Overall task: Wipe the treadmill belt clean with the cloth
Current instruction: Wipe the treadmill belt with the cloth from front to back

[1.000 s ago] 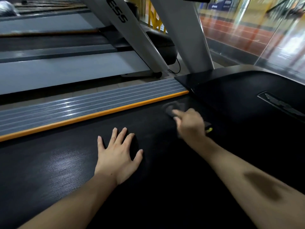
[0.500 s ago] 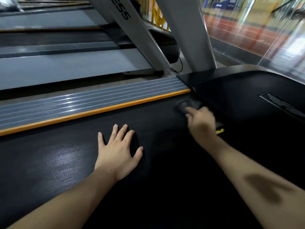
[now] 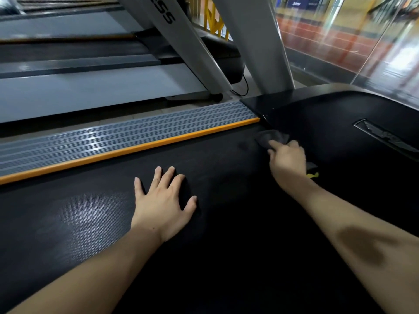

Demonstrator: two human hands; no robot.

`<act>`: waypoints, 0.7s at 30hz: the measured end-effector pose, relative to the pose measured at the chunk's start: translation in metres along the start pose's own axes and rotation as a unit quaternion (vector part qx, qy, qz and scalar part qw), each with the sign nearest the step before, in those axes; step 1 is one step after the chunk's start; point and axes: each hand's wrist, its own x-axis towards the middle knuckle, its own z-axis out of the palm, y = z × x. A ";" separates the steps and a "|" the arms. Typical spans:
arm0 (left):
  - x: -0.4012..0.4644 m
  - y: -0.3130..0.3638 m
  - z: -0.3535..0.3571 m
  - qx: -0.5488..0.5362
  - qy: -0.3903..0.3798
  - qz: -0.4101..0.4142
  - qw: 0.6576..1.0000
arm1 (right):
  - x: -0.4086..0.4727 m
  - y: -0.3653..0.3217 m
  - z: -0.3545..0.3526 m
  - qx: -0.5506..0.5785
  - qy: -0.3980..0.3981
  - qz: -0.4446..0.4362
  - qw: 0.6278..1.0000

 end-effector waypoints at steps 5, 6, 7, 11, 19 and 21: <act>-0.002 0.001 -0.001 -0.004 -0.001 -0.001 1.000 | -0.084 -0.092 -0.020 0.134 -0.065 -0.203 0.968; -0.001 0.000 -0.002 -0.002 0.000 -0.001 1.000 | -0.084 -0.094 -0.022 0.164 -0.082 -0.233 0.955; -0.001 0.000 -0.002 0.000 0.000 0.000 1.000 | -0.078 -0.088 -0.019 0.167 -0.084 -0.251 0.950; -0.002 0.000 -0.002 -0.009 0.008 0.003 1.000 | -0.014 -0.005 0.006 0.064 -0.007 -0.142 0.988; -0.002 -0.001 -0.001 -0.010 0.001 0.002 1.000 | -0.061 -0.062 -0.009 0.106 -0.005 -0.116 0.988; -0.001 0.000 -0.001 -0.008 -0.001 0.001 1.000 | -0.093 -0.095 -0.017 0.145 -0.065 -0.192 0.968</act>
